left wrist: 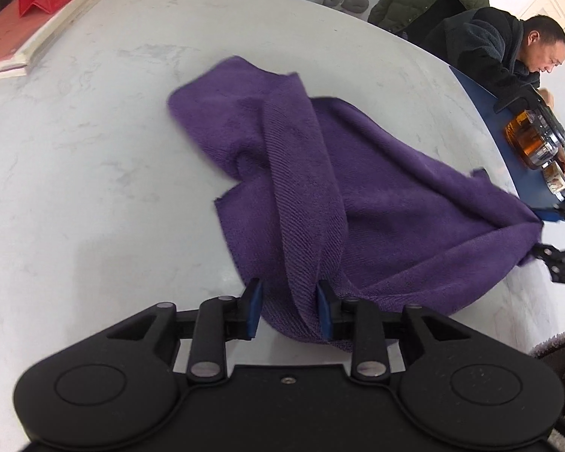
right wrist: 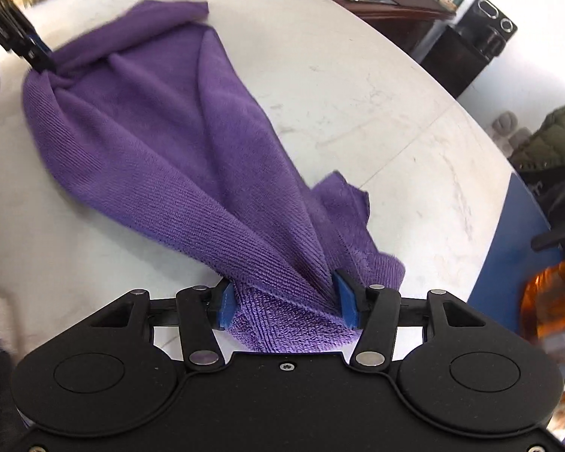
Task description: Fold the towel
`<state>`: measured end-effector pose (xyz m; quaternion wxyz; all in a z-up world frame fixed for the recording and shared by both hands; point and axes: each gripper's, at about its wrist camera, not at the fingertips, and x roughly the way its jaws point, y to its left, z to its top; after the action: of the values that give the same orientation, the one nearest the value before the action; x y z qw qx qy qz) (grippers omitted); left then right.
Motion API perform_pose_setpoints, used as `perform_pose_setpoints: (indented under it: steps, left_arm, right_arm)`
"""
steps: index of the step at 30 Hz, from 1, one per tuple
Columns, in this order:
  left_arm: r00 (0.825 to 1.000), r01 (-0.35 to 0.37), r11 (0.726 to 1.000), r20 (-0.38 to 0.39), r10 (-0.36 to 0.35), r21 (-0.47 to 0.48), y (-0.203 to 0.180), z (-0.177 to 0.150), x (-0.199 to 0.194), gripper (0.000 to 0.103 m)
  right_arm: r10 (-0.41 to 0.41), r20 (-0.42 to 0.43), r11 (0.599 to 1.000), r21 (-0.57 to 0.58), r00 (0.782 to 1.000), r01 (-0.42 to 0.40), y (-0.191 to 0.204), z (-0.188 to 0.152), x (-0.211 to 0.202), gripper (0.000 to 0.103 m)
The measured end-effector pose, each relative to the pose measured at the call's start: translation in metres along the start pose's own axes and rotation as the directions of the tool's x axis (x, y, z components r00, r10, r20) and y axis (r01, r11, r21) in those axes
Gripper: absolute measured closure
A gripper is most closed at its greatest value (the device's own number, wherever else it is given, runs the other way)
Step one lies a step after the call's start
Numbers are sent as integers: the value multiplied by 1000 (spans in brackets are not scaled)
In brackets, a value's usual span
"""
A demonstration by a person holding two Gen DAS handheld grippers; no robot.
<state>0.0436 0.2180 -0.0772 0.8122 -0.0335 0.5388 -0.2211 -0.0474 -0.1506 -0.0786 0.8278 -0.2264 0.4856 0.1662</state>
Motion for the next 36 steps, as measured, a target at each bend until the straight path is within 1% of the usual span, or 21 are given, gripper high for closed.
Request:
perform_pose_setpoints:
  steps: [2, 4, 6, 8, 9, 10, 12, 13, 14, 16, 18, 19, 20, 22, 24, 25, 27, 29, 32, 34, 36]
  left_arm:
    - [1000, -10, 1000, 17, 10, 5, 5, 3, -12, 74]
    - [999, -26, 1000, 44, 25, 17, 10, 6, -27, 74]
    - [997, -38, 999, 66, 37, 25, 13, 9, -40, 74]
    - [995, -56, 998, 87, 53, 32, 13, 11, -50, 73]
    - [994, -62, 997, 93, 58, 39, 13, 12, -54, 73]
    - [993, -68, 997, 102, 63, 41, 12, 13, -59, 73]
    - [990, -76, 996, 124, 70, 40, 10, 15, -65, 73]
    - [989, -73, 997, 134, 67, 41, 9, 16, -67, 73]
    - [988, -62, 997, 145, 55, 44, 6, 19, -68, 73]
    - [987, -25, 998, 162, 14, 64, -2, 29, -63, 73]
    - [985, 11, 996, 170, -25, 84, -15, 39, -49, 73]
    - [984, 30, 995, 171, -46, 93, -22, 46, -38, 73]
    - [983, 50, 994, 170, -66, 100, -28, 51, -29, 73]
    - [986, 81, 990, 138, -96, 112, -41, 59, -7, 73]
    - [988, 84, 986, 115, -101, 144, -52, 61, 12, 73]
    - [990, 86, 985, 102, -102, 147, -55, 61, 19, 73]
    - [992, 91, 988, 75, -101, 125, -55, 59, 30, 73]
    - [995, 72, 993, 55, -78, 93, -49, 53, 38, 73]
    - [997, 58, 997, 38, -60, 50, -37, 42, 40, 74]
    - [997, 62, 998, 39, -63, 13, -28, 32, 31, 74]
    - [998, 42, 999, 37, -42, -18, -19, 21, 21, 74]
  right_arm:
    - [28, 16, 1000, 13, 999, -28, 0, -4, -16, 46]
    - [50, 33, 998, 35, 998, -51, -3, -7, -32, 45]
    - [89, 86, 992, 78, 992, -96, -10, -7, -55, 45]
    - [102, 137, 986, 119, 985, -118, -21, -5, -70, 45]
    - [103, 183, 980, 152, 978, -132, -27, -2, -81, 44]
    - [100, 204, 977, 166, 974, -135, -30, -3, -85, 44]
    - [82, 276, 966, 214, 958, -144, -37, 5, -96, 44]
    - [82, 298, 964, 220, 951, -152, -37, 7, -98, 44]
    - [88, 334, 958, 228, 938, -171, -37, 13, -97, 44]
    - [112, 370, 953, 223, 922, -205, -36, 26, -88, 44]
    - [149, 391, 957, 173, 908, -232, -25, 54, -65, 44]
    - [173, 382, 961, 137, 908, -241, -16, 72, -50, 45]
    - [186, 377, 963, 111, 908, -243, -12, 81, -44, 45]
    - [242, 354, 962, 34, 903, -271, 9, 104, -19, 48]
    - [297, 288, 952, -18, 910, -305, 30, 125, 8, 49]
    - [311, 269, 949, -34, 911, -314, 35, 128, 12, 51]
    - [357, 205, 934, -69, 911, -350, 50, 140, 37, 53]
    - [375, 159, 927, -74, 913, -367, 58, 142, 51, 53]
    - [356, 105, 933, -99, 928, -346, 64, 139, 66, 53]
    - [349, 99, 934, -116, 932, -337, 64, 135, 69, 53]
    - [331, 94, 938, -140, 939, -317, 65, 135, 70, 53]
